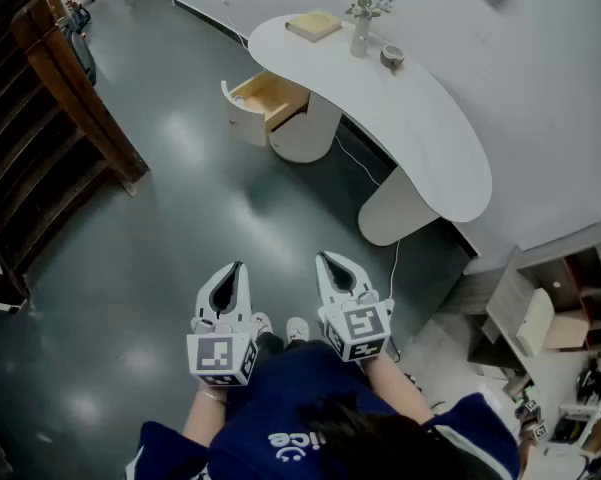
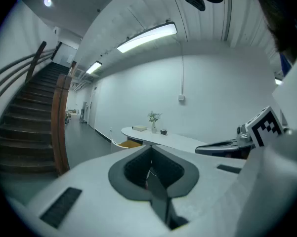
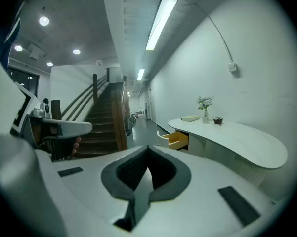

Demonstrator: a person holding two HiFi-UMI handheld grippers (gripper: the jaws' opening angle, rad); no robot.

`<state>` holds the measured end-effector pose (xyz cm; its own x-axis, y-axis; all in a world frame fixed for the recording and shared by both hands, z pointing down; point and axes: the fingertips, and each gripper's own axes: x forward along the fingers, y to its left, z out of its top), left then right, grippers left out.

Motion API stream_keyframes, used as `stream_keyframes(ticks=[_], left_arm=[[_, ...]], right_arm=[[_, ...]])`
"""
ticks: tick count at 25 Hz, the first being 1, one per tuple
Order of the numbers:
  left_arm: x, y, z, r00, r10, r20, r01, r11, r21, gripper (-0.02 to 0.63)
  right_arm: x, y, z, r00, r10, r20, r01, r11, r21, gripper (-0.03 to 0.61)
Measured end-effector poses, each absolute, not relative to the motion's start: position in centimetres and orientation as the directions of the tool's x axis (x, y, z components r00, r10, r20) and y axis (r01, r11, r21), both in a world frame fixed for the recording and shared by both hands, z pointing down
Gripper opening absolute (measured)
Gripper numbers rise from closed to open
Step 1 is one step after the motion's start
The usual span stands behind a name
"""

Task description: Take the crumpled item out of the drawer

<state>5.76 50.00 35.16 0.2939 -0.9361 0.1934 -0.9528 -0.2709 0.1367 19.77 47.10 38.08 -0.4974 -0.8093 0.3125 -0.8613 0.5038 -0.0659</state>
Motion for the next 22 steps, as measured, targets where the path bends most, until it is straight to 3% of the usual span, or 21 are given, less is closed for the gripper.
stream_keyframes(ticks=[22], left_arm=[[1.0,46.6,36.3,0.382,-0.906,0.183,-0.921,-0.357,0.155,0.005]], right_arm=[[15.0,44.7,38.0,-0.442,-0.859,0.259,-0.897,0.431,-0.1,0.008]])
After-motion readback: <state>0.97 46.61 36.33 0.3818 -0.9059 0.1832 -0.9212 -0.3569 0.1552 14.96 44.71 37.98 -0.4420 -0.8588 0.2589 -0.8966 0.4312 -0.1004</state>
